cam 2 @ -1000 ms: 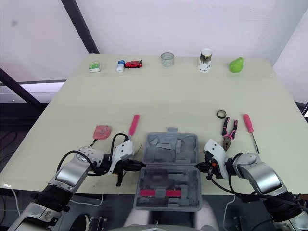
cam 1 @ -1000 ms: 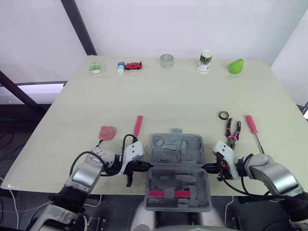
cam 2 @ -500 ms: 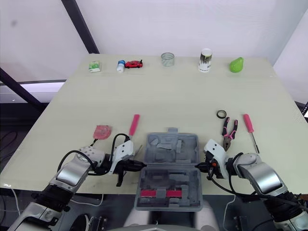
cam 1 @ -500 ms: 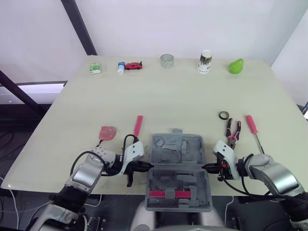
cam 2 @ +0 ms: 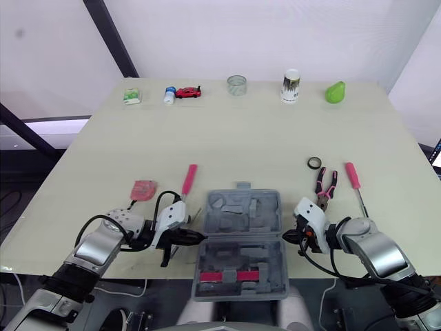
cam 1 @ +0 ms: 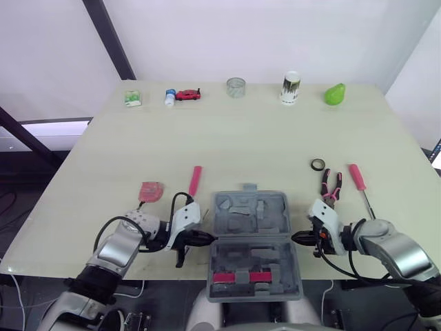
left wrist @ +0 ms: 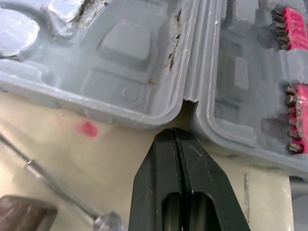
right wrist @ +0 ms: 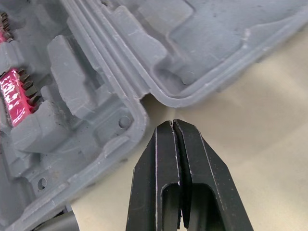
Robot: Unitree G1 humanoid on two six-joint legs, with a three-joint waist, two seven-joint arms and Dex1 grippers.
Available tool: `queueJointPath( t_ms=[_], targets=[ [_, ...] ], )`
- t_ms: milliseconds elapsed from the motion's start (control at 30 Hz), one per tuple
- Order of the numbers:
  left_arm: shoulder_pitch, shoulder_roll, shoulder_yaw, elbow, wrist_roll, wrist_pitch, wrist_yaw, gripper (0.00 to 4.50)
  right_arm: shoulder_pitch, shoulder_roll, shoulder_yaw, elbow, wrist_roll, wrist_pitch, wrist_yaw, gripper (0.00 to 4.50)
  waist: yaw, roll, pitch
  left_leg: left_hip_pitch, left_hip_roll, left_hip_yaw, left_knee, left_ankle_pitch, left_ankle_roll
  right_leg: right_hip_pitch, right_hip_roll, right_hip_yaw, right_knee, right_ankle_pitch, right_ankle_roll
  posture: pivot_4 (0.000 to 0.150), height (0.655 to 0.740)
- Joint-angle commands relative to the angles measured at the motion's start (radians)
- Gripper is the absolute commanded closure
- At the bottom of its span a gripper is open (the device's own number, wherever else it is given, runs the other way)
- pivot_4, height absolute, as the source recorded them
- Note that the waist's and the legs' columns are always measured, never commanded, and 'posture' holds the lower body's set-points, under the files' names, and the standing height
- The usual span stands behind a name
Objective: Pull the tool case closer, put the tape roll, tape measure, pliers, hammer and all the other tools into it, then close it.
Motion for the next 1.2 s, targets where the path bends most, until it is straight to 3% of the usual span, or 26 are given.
queueJointPath(
  t_ms=[33,400,633,867,900,967,1200],
  targets=[
    [0.023,0.035,0.030,0.007,-0.007,-0.002,-0.004,4.50,0.014,-0.013,-0.053,-0.030,0.023,-0.037,0.006,4.47,-0.001,0.000,0.000,0.000,0.000,0.000,0.000,0.000,0.000,0.000,0.000,0.000,0.000,0.000,0.000,0.150,0.7400],
    [0.224,0.044,0.315,-0.184,-0.287,-0.003,-0.018,4.50,0.241,0.017,-0.337,-0.048,0.085,-0.422,0.029,4.47,0.000,-0.001,0.001,0.000,0.001,0.000,0.000,0.000,0.000,0.000,0.000,0.000,-0.001,0.000,0.000,0.150,0.7400],
    [0.353,0.054,0.569,-0.180,-0.353,-0.054,0.046,4.50,0.409,0.068,-0.558,-0.014,0.105,-0.593,-0.029,4.47,0.004,-0.002,0.001,0.000,0.001,0.001,0.000,0.000,0.000,0.000,0.000,0.000,-0.001,0.000,0.000,0.150,0.7400],
    [0.517,0.054,0.783,-0.118,-0.382,-0.097,0.050,4.50,0.557,0.120,-0.784,0.150,0.186,-0.755,0.018,4.47,0.004,-0.002,0.001,0.001,0.001,0.003,-0.001,0.000,0.000,0.001,-0.001,0.002,-0.002,-0.002,-0.003,0.150,0.7400],
    [0.531,0.053,0.801,-0.109,-0.385,-0.104,0.049,4.24,0.576,0.123,-0.806,0.170,0.196,-0.772,0.031,4.49,0.004,-0.002,0.001,0.001,0.002,0.003,-0.001,0.000,0.000,0.000,-0.001,0.002,-0.002,-0.002,-0.004,0.150,0.7400],
    [0.560,0.051,0.834,-0.093,-0.390,-0.113,0.051,3.72,0.608,0.127,-0.845,0.202,0.217,-0.801,0.055,3.93,0.004,-0.002,0.001,0.002,0.002,0.003,-0.001,0.000,0.000,0.001,-0.001,0.002,-0.002,-0.002,-0.004,0.150,0.7400],
    [0.645,0.047,0.930,0.024,-0.398,-0.164,0.010,0.69,0.666,0.131,-0.926,0.245,0.303,-0.800,0.099,0.92,0.001,-0.003,0.001,0.003,0.002,0.003,-0.001,0.000,0.000,0.000,-0.001,0.002,-0.002,-0.002,-0.004,0.150,0.7400]
  ],
)
